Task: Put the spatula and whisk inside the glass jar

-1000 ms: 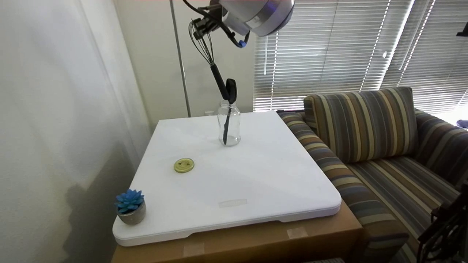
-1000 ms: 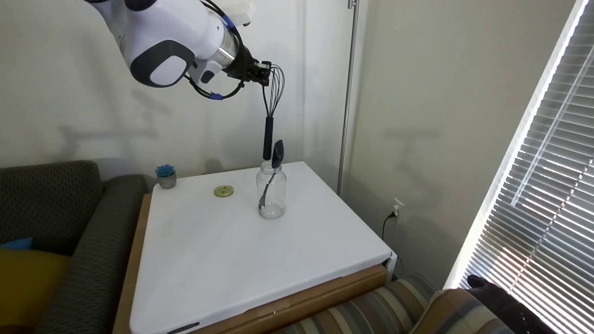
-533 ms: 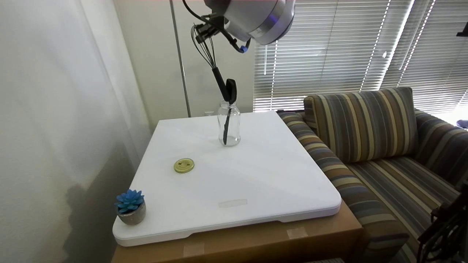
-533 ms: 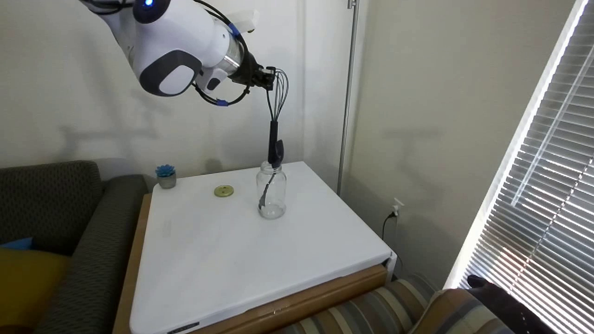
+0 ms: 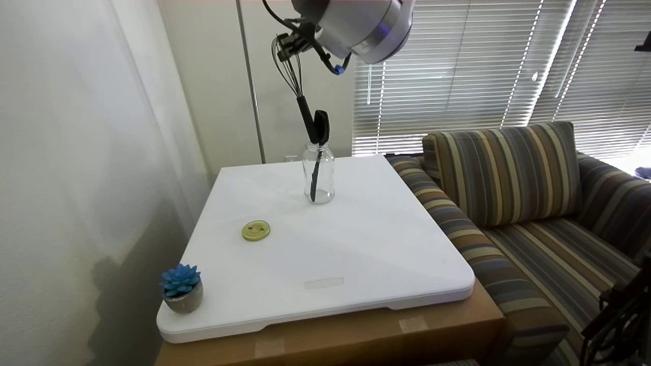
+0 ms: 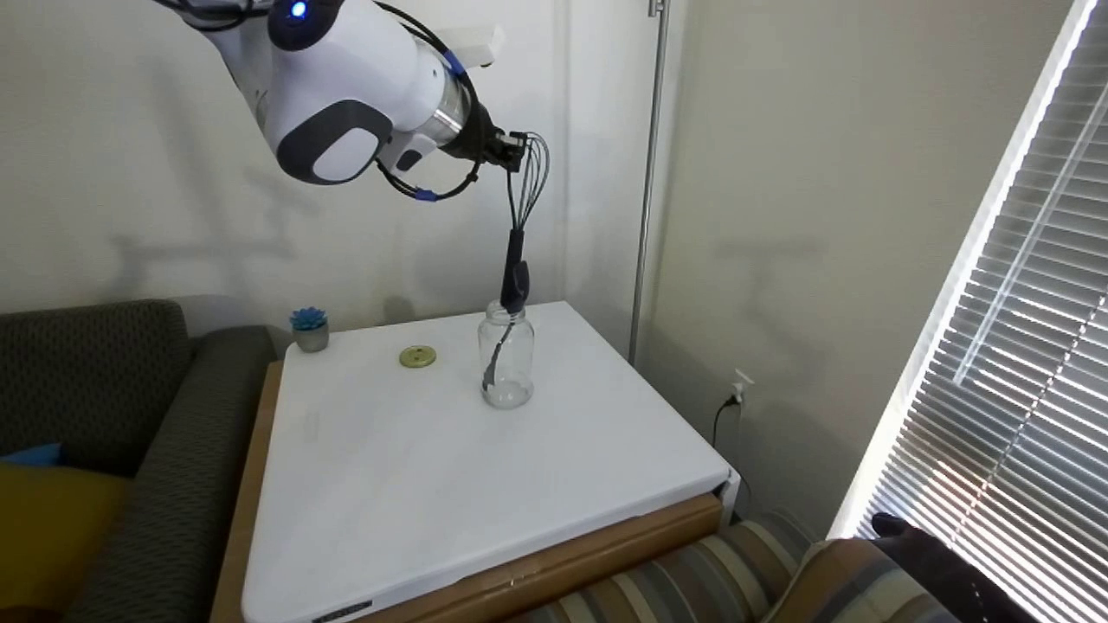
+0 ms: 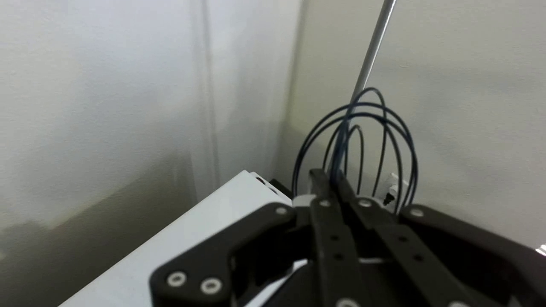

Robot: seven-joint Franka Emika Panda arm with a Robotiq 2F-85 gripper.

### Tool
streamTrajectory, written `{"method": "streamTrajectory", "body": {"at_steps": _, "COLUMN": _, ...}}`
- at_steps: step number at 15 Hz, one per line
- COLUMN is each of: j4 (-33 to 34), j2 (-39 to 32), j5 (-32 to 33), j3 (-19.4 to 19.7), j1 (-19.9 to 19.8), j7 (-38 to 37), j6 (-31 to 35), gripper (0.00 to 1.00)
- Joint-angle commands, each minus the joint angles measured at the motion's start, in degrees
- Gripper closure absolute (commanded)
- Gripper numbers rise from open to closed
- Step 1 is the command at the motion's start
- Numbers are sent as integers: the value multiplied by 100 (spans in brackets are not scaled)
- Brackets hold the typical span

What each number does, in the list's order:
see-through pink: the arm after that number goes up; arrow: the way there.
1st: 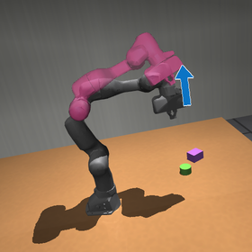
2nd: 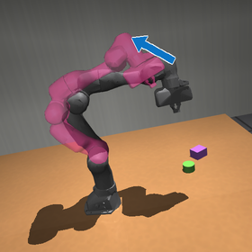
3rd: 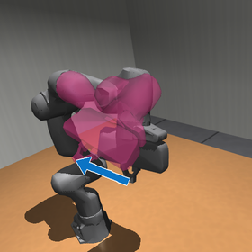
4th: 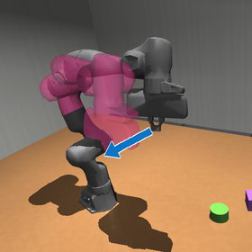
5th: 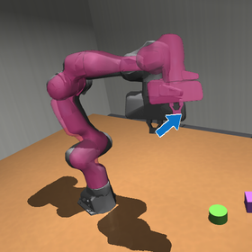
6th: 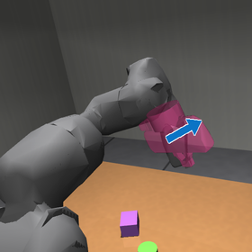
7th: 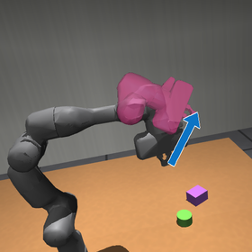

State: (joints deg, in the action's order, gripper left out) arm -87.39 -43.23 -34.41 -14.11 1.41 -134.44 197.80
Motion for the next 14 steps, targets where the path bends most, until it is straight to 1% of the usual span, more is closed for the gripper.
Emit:
{"method": "streamTrajectory", "body": {"at_steps": 1, "j4": 65, "j2": -152, "j5": 230, "j3": -366, "j1": -345, "j7": -195, "j6": 19, "gripper": 99}}
{"method": "streamTrajectory", "body": {"at_steps": 6, "j4": -41, "j2": -326, "j5": 268, "j3": -441, "j1": -426, "j7": -287, "j6": 29, "gripper": 99}}
{"method": "streamTrajectory", "body": {"at_steps": 9, "j4": -91, "j2": -470, "j5": 239, "j3": -426, "j1": -402, "j7": -303, "j6": 30, "gripper": 99}}
{"method": "streamTrajectory", "body": {"at_steps": 10, "j4": -104, "j2": -510, "j5": 209, "j3": -375, "j1": -362, "j7": -308, "j6": 31, "gripper": 99}}
{"method": "streamTrajectory", "body": {"at_steps": 11, "j4": -50, "j2": -552, "j5": 10, "j3": -157, "j1": -183, "j7": -235, "j6": 16, "gripper": 99}}
{"method": "streamTrajectory", "body": {"at_steps": 14, "j4": -44, "j2": -671, "j5": -129, "j3": 131, "j1": 13, "j7": -203, "j6": 8, "gripper": 99}}
